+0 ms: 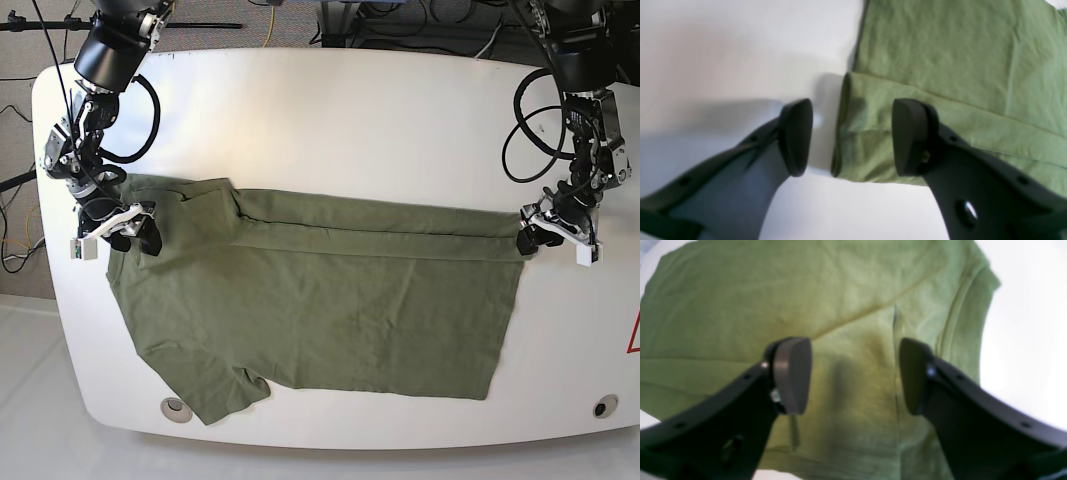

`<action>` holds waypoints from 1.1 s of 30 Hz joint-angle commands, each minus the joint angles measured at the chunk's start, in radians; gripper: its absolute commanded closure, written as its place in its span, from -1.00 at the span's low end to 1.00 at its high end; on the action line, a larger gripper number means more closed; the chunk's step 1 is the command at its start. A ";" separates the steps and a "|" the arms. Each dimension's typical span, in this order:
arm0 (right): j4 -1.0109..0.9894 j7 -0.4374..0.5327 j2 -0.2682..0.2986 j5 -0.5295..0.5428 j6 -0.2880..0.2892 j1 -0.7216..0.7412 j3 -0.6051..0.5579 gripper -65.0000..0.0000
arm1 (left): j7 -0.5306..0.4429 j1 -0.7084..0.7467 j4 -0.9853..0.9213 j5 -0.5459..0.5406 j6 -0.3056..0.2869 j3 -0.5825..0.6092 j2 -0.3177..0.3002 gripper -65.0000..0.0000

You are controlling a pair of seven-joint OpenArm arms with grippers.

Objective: Fold the T-shirt properly
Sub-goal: 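Open both grippers to release the folded shirt edge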

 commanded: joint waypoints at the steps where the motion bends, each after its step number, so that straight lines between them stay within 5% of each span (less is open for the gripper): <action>1: 0.024 0.025 0.028 0.002 0.007 0.022 0.005 -0.27 | -0.028 -0.017 0.038 -0.011 -0.002 -0.005 -0.025 -0.05; 24: 0.154 -0.020 0.017 -0.032 0.008 -0.050 0.067 -0.29 | -0.022 0.005 0.069 -0.002 -0.025 0.005 -0.050 0.05; 33: 0.333 -0.010 0.009 -0.028 0.002 -0.162 0.128 -0.29 | -0.028 0.079 0.233 0.052 -0.024 -0.003 -0.027 0.05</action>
